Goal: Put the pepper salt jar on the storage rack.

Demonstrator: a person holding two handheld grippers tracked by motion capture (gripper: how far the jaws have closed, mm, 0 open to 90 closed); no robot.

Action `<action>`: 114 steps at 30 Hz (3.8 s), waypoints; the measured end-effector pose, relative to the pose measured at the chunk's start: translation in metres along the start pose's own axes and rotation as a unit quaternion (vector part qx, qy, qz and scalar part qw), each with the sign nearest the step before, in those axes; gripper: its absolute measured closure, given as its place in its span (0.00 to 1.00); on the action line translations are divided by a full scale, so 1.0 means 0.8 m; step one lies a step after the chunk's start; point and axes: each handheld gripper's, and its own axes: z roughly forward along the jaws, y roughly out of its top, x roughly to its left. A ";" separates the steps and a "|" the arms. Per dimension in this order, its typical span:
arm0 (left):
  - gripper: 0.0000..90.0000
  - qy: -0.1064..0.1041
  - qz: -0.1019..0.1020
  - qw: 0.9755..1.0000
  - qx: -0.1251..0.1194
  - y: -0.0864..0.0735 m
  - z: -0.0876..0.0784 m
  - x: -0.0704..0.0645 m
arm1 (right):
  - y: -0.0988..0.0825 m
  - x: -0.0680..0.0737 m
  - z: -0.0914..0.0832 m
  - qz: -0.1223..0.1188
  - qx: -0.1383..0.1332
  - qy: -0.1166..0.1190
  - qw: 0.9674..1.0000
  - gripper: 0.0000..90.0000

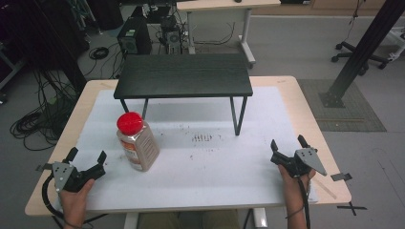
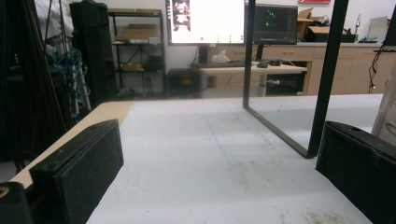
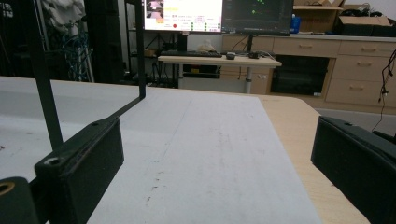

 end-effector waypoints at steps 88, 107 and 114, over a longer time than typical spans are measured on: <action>0.00 -0.098 -0.010 0.993 -0.070 0.093 -0.042 -0.065 | 0.000 0.001 0.000 -0.006 -0.002 0.001 1.000 0.03; 0.00 -0.140 0.001 0.989 -0.047 0.083 -0.037 -0.099 | 0.000 0.001 -0.001 -0.005 -0.003 0.002 1.000 0.03; 0.00 -0.152 0.006 0.988 -0.032 0.073 -0.027 -0.104 | 0.000 0.001 -0.001 -0.004 -0.004 0.002 1.000 0.03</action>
